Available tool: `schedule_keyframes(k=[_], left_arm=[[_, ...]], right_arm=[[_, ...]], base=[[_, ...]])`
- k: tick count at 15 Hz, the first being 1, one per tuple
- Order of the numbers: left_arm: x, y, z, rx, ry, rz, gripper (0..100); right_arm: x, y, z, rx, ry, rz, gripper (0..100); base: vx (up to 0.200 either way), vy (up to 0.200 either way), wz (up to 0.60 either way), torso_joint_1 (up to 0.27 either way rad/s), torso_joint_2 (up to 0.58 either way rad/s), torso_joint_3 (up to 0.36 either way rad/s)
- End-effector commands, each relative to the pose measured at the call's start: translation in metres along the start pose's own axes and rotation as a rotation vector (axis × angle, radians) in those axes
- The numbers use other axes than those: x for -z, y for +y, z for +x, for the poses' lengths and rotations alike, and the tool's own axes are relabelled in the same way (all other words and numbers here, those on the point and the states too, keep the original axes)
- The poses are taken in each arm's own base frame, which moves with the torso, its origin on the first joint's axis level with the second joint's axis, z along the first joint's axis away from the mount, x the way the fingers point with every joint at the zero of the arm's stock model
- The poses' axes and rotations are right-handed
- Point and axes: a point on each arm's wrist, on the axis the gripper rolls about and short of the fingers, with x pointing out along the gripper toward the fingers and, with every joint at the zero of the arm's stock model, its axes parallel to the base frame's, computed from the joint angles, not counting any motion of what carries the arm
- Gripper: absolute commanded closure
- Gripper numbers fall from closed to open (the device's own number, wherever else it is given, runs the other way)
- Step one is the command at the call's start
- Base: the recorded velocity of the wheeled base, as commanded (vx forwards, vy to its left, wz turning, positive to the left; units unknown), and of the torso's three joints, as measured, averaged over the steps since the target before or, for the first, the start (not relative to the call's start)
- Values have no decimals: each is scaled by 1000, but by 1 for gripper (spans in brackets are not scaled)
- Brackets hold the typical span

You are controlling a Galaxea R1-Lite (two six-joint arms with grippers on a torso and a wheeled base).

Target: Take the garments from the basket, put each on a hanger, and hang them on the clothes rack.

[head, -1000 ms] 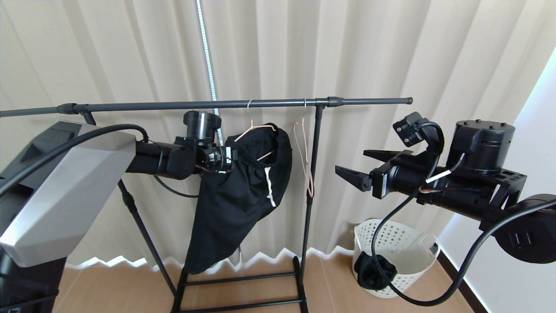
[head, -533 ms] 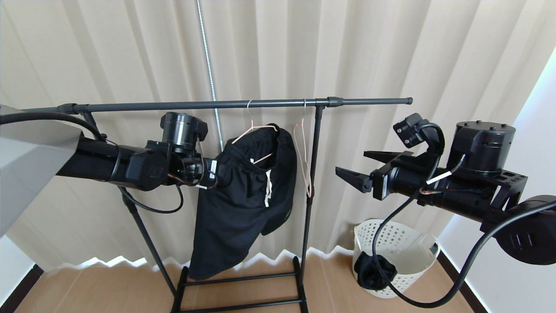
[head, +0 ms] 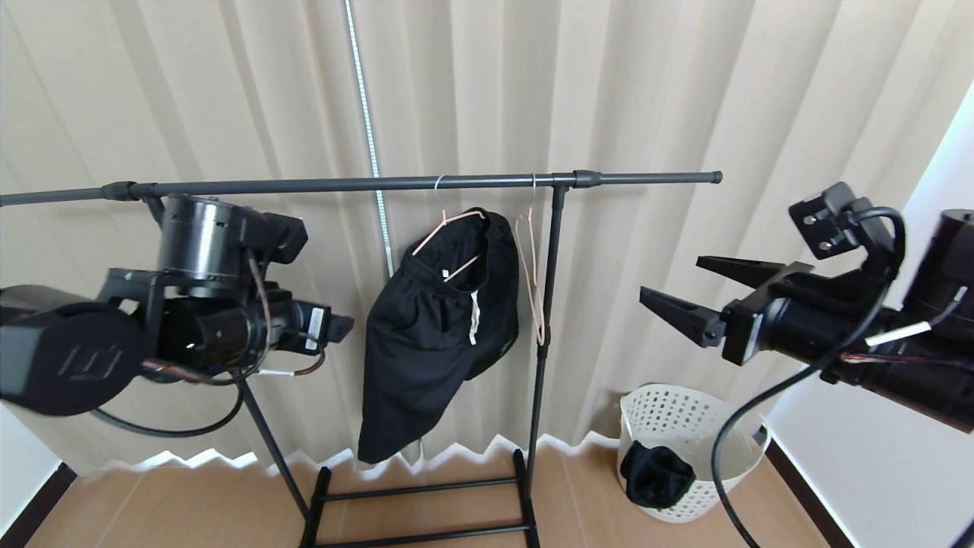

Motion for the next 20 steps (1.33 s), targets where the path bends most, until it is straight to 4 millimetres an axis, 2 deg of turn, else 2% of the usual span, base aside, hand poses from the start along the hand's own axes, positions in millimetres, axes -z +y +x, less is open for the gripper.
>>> schedule_keyframes(k=[1,2,3,4,5,6,9,11,13,16,18,20], left_arm=[[38,17,-71,0,-98,-49,0],[51,20,-83,1,-121,-56,0],[51,20,-83,1,-121,-56,0],[92,26,-116,-1,-171,-76,0],[102,28,-123,-3,-179,-82,0],[125,31,-139,1,-200,-102,0],[165,33,-147,1,-160,-138,0],[186,32,-151,49,-150,-174,0],[201,31,-154,56,-144,-176,0],[209,31,-157,72,-135,-203,0],[216,31,-161,88,-111,-216,0],[235,31,-170,113,-69,-208,0]], right_arm=[[1,10,-59,49,-65,-13,0],[4,12,-72,66,-75,-16,0],[4,12,-72,66,-75,-16,0],[26,21,-120,142,-96,-16,0],[34,24,-132,151,-87,-14,0],[55,29,-158,170,-44,-8,0],[87,40,-206,180,37,2,0],[106,45,-228,181,57,4,0],[133,48,-238,192,88,10,0],[152,48,-237,254,120,30,0],[152,48,-236,258,121,42,0],[152,48,-237,291,122,43,0]], base=[[0,0,0,0,0,0],[0,0,0,0,0,0],[0,0,0,0,0,0],[0,0,0,0,0,0],[0,0,0,0,0,0],[0,0,0,0,0,0],[0,0,0,0,0,0],[0,0,0,0,0,0],[0,0,0,0,0,0],[0,0,0,0,0,0],[0,0,0,0,0,0],[0,0,0,0,0,0]])
